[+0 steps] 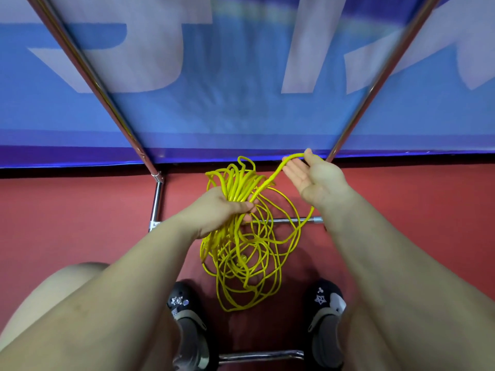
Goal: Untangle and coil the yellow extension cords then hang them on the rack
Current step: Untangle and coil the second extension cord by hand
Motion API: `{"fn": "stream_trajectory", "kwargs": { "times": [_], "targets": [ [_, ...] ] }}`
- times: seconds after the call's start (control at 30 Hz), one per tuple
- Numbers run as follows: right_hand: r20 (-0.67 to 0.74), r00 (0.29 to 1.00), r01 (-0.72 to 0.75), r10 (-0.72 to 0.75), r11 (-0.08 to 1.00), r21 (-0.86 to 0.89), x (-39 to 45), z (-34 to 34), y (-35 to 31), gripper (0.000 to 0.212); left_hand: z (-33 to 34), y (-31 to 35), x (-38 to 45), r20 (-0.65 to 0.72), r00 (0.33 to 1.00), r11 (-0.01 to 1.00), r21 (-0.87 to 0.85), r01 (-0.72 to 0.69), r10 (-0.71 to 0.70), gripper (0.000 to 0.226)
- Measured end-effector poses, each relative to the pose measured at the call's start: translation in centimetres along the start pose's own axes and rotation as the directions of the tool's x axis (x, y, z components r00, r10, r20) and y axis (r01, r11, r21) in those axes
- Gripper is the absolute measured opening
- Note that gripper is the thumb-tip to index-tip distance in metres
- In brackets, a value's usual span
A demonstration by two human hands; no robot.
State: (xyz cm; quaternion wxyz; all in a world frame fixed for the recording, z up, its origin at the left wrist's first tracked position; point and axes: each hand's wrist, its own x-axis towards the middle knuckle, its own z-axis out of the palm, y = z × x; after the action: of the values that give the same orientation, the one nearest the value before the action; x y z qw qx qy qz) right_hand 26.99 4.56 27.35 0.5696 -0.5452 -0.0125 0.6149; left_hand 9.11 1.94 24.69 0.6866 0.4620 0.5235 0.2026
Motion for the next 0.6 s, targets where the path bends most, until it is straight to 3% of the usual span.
{"fn": "stream_trajectory", "kwargs": {
  "times": [0.07, 0.13, 0.23, 0.3, 0.4, 0.47, 0.6],
  "targets": [
    [0.092, 0.995, -0.027, 0.04, 0.991, -0.133, -0.4, 0.2, 0.4, 0.013, 0.1, 0.2, 0.0, -0.071, 0.997, 0.996, -0.093, 0.006, -0.013, 0.014],
    [0.187, 0.978, -0.009, 0.095, 0.911, -0.412, -1.1, 0.3, 1.1, 0.015, 0.0, 0.3, 0.1, -0.137, 0.99, 0.987, -0.158, -0.004, -0.018, 0.015],
    [0.329, 0.941, 0.237, 0.077, 0.543, -0.806, -2.1, 0.1, 2.6, 0.009, -0.4, 0.5, 0.3, -0.22, 0.974, 0.953, -0.302, -0.016, -0.054, 0.017],
    [0.434, 0.899, 0.407, 0.055, 0.258, -0.877, -2.0, -0.4, 3.7, 0.019, -0.7, 0.7, 0.5, -0.264, 0.962, 0.918, -0.394, -0.04, -0.071, 0.018],
    [0.512, 0.857, 0.513, 0.062, -0.005, -0.858, -1.7, -1.2, 4.9, 0.024, -1.2, 0.8, 0.7, -0.316, 0.944, 0.869, -0.489, -0.078, -0.093, 0.023],
    [0.521, 0.849, 0.528, 0.087, -0.085, -0.845, -1.7, -1.6, 5.1, 0.023, -1.5, 0.9, 0.8, -0.326, 0.94, 0.83, -0.548, -0.101, -0.101, 0.025],
    [0.532, 0.836, 0.542, 0.138, -0.052, -0.839, -1.3, -1.9, 5.3, 0.015, -2.2, 1.0, 0.9, -0.351, 0.926, 0.768, -0.628, -0.126, -0.135, 0.026]
  ]
}}
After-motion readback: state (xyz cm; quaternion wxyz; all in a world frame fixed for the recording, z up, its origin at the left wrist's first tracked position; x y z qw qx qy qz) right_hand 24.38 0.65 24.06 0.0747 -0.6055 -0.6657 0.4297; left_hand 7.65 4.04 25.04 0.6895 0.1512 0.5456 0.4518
